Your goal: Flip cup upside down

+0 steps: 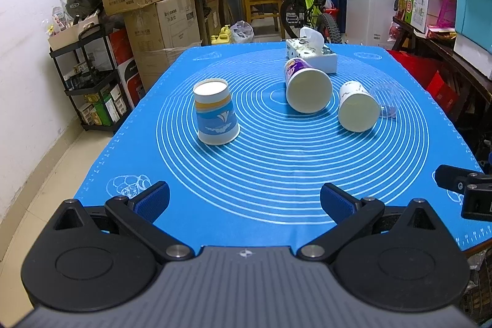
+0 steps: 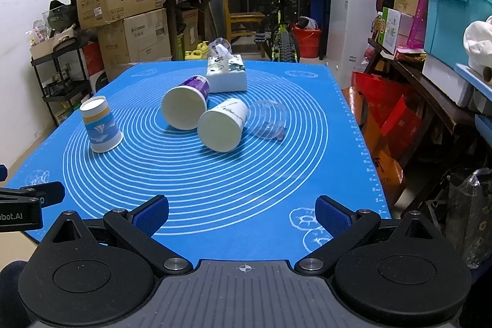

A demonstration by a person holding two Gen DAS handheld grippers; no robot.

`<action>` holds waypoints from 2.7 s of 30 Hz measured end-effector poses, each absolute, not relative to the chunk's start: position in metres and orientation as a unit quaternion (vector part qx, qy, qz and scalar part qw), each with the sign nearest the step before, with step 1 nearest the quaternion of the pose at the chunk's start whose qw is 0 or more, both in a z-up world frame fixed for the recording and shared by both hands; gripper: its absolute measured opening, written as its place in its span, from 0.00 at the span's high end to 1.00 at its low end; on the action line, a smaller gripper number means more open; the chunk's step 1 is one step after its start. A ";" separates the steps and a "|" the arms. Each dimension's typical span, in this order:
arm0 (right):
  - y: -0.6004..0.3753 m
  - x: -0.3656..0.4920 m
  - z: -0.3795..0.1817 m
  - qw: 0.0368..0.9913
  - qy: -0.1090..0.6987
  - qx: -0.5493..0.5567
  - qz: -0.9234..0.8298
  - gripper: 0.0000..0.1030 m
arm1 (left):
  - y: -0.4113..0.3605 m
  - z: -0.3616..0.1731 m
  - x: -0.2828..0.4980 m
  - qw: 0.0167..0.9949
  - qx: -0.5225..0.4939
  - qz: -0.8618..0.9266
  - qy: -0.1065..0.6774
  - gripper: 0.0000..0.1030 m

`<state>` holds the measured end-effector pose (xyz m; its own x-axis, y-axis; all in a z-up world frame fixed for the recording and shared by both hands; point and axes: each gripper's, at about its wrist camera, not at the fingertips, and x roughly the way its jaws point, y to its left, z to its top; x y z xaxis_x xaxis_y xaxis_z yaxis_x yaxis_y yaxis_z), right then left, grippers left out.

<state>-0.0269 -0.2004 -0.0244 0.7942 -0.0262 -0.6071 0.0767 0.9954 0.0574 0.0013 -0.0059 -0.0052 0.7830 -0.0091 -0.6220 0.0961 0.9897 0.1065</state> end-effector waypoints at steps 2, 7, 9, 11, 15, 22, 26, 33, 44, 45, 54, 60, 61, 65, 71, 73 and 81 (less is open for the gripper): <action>-0.205 -0.023 -0.023 0.947 0.317 0.038 -0.029 0.02 | -0.010 -0.004 0.003 0.945 0.070 -0.030 0.319 0.00; -0.220 -0.011 -0.021 0.949 0.310 0.037 -0.041 0.02 | -0.027 -0.001 0.018 0.950 0.072 -0.038 0.303 0.00; -0.229 -0.005 -0.020 0.950 0.305 0.037 -0.049 0.02 | -0.033 -0.002 0.028 0.950 0.072 -0.041 0.302 0.00; -0.238 0.003 -0.019 0.951 0.302 0.036 -0.055 0.02 | -0.040 -0.002 0.041 0.949 0.067 -0.048 0.305 0.00; -0.252 0.019 -0.021 0.952 0.297 0.035 -0.066 0.02 | -0.056 -0.006 0.063 0.955 0.055 -0.059 0.286 0.00; -0.276 0.043 -0.031 0.949 0.299 0.048 -0.084 0.02 | -0.088 -0.009 0.113 0.950 0.026 -0.095 0.296 0.00; -0.286 0.050 -0.039 0.946 0.305 0.056 -0.092 0.02 | -0.117 -0.019 0.145 0.943 0.044 -0.113 0.310 0.00; -0.298 0.059 -0.053 0.940 0.320 0.064 -0.098 0.02 | -0.143 -0.045 0.187 0.924 0.058 -0.125 0.357 0.01; -0.302 0.067 -0.064 0.937 0.328 0.074 -0.096 0.02 | -0.159 -0.062 0.208 0.898 0.067 -0.157 0.405 0.27; -0.301 0.067 -0.064 0.937 0.329 0.074 -0.095 0.02 | -0.159 -0.063 0.208 0.896 0.063 -0.162 0.408 0.31; -0.300 0.064 -0.059 0.938 0.325 0.075 -0.097 0.02 | -0.156 -0.056 0.201 0.889 0.066 -0.178 0.416 0.46; -0.297 0.059 -0.053 0.939 0.321 0.077 -0.093 0.02 | -0.131 -0.042 0.174 0.889 0.063 -0.178 0.417 0.46; -0.297 0.059 -0.053 0.940 0.320 0.078 -0.092 0.02 | -0.127 -0.039 0.168 0.890 0.064 -0.178 0.416 0.46; -0.288 0.054 -0.049 0.942 0.317 0.077 -0.082 0.02 | -0.104 -0.033 0.146 0.889 0.052 -0.173 0.421 0.46; -0.272 0.047 -0.049 0.941 0.323 0.076 -0.068 0.02 | -0.081 -0.037 0.119 0.888 0.039 -0.160 0.429 0.46; -0.267 0.044 -0.050 0.940 0.326 0.076 -0.064 0.02 | -0.076 -0.042 0.116 0.885 0.035 -0.158 0.437 0.46; -0.252 0.039 -0.053 0.937 0.339 0.066 -0.057 0.02 | -0.068 -0.058 0.115 0.877 0.020 -0.161 0.453 0.40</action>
